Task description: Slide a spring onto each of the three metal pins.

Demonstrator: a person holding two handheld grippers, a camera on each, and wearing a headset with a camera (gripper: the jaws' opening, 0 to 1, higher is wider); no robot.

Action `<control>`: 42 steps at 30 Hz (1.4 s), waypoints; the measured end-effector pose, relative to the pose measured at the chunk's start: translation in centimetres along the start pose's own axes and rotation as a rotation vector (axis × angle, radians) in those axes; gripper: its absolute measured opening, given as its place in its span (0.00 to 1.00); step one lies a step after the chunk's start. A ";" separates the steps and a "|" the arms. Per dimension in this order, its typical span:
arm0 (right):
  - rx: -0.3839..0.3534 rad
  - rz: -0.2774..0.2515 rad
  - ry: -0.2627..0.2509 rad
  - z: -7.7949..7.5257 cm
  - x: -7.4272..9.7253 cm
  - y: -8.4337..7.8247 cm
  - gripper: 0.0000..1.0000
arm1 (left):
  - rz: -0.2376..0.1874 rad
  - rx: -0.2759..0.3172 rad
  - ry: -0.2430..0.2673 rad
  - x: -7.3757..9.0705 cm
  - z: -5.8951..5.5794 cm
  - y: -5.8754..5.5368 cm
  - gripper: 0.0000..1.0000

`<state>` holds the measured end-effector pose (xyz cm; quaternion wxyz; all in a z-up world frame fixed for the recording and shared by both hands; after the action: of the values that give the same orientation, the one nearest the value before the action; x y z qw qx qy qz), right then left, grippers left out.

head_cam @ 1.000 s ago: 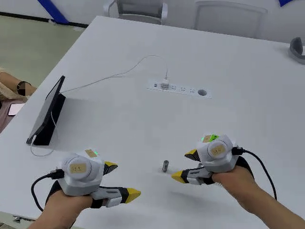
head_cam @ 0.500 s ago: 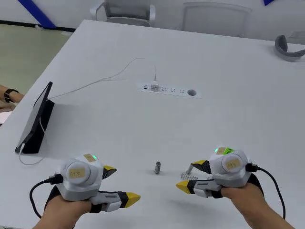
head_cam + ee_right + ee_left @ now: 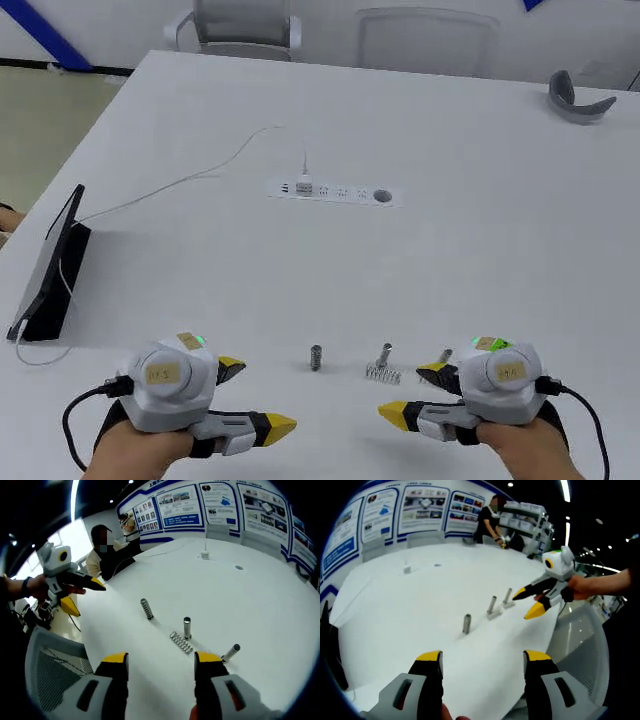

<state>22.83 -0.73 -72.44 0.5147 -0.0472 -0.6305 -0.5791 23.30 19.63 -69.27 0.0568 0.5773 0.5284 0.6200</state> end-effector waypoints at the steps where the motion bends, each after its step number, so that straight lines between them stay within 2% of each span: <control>1: -0.008 -0.002 -0.003 0.0 0.1 -0.2 0.55 | 0.000 -0.002 -0.003 -0.1 -0.1 0.0 0.66; 10: -0.075 -0.008 -0.023 -0.3 1.4 -2.3 0.57 | 0.016 -0.024 -0.037 -1.4 -1.3 0.4 0.67; 19: -0.090 -0.010 -0.030 -0.7 2.3 -2.8 0.62 | 0.027 -0.050 -0.065 -2.3 -2.1 1.0 0.68; 25: -0.104 -0.014 -0.027 -0.7 3.1 -3.1 0.68 | 0.061 -0.140 -0.092 -3.0 -3.8 1.4 0.68; 30: -0.114 -0.016 -0.031 -0.7 3.7 -3.6 0.72 | 0.102 -0.208 -0.122 -4.3 -5.1 1.4 0.69; 35: -0.143 -0.026 -0.036 -0.8 4.4 -4.0 0.74 | 0.119 -0.224 -0.158 -5.7 -6.2 1.7 0.69; 42: -0.155 -0.034 -0.040 -0.8 5.1 -4.4 0.75 | 0.128 -0.226 -0.190 -7.5 -7.1 2.4 0.69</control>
<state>18.05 -5.46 -72.00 0.4870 -0.0878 -0.5946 -0.6337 21.57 9.27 -70.89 0.1314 0.6560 0.4096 0.6202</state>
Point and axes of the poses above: the centre of the closed fingertips' face, and the gripper's own axes: x roughly backward along the fingers, z roughly to its left, y roughly out of its top, the point moved 3 cm from there along x, roughly backward along the fingers, and after that the axes turned 3 degrees about z, right-handed, at the moved point
